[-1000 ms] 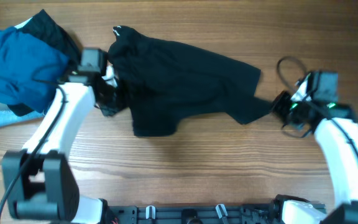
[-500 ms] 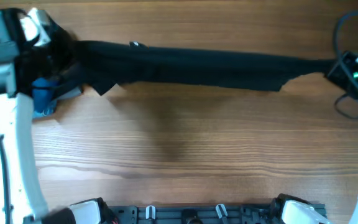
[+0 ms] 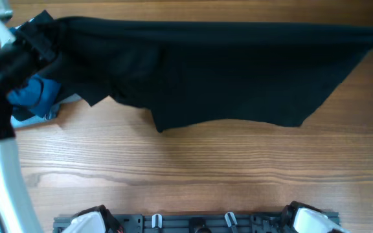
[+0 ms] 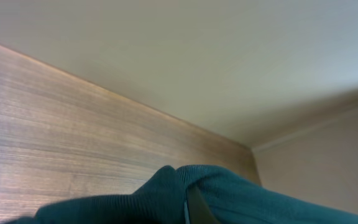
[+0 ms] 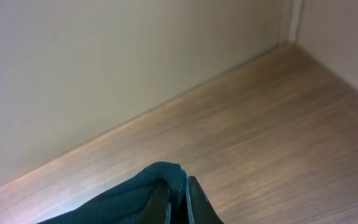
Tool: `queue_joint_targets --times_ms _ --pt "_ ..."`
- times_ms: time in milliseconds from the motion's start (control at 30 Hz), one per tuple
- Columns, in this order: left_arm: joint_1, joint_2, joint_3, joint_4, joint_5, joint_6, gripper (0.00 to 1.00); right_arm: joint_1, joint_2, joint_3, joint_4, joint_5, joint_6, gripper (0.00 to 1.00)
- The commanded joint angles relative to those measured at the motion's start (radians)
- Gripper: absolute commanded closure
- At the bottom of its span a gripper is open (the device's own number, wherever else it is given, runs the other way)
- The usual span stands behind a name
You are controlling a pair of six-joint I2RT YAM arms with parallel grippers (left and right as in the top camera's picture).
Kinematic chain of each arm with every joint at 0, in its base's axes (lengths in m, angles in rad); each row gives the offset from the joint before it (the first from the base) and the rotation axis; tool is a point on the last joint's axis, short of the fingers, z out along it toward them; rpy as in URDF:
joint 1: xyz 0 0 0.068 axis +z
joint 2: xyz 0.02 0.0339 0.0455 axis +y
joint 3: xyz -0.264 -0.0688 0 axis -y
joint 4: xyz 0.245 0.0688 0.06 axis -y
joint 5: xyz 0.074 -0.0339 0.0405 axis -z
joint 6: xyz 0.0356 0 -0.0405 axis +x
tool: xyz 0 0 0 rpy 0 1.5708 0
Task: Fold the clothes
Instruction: 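Lift the T-shirt with both grippers and stretch it across the table, then lay the stretched T-shirt flat on the table with both grippers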
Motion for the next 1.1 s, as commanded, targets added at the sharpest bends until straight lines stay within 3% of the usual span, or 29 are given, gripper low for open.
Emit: queue_joint_targets --times_ms 0,167,267,333,433,567,700,867,967,1067 --pt "-0.044 0.168 0.008 0.065 -0.104 0.019 0.96 -0.026 0.135 0.014 0.046 -0.052 -0.063 0.96" --pt "-0.131 0.372 0.008 0.320 -0.127 0.011 0.96 -0.024 0.314 0.014 0.230 -0.165 -0.064 0.96" --pt "-0.147 0.470 0.009 0.617 -0.150 -0.159 0.96 -0.024 0.390 0.014 0.467 -0.201 0.048 0.96" --pt "-0.139 0.483 0.014 0.723 -0.157 -0.220 0.96 -0.024 0.390 0.015 0.591 -0.203 0.067 0.96" --pt "-0.117 0.484 0.079 0.796 -0.223 -0.274 0.96 -0.027 0.359 0.016 0.787 -0.196 0.066 0.96" --pt "-0.093 0.484 0.208 0.788 -0.230 -0.274 0.96 -0.045 0.329 0.016 0.842 -0.127 0.067 0.96" --pt "-0.108 0.484 0.271 0.560 -0.188 -0.216 0.96 -0.058 0.341 0.015 0.607 -0.022 -0.018 0.96" --pt "-0.194 0.580 0.270 -0.069 -0.241 0.060 0.96 -0.056 0.439 0.013 0.200 0.091 -0.148 0.96" --pt "-0.245 0.697 0.270 -0.403 -0.336 0.101 0.96 -0.056 0.531 0.013 -0.034 0.091 -0.173 0.96" --pt "-0.278 0.797 0.270 -0.603 -0.339 0.151 0.96 -0.056 0.623 0.011 -0.222 0.091 -0.173 0.96"
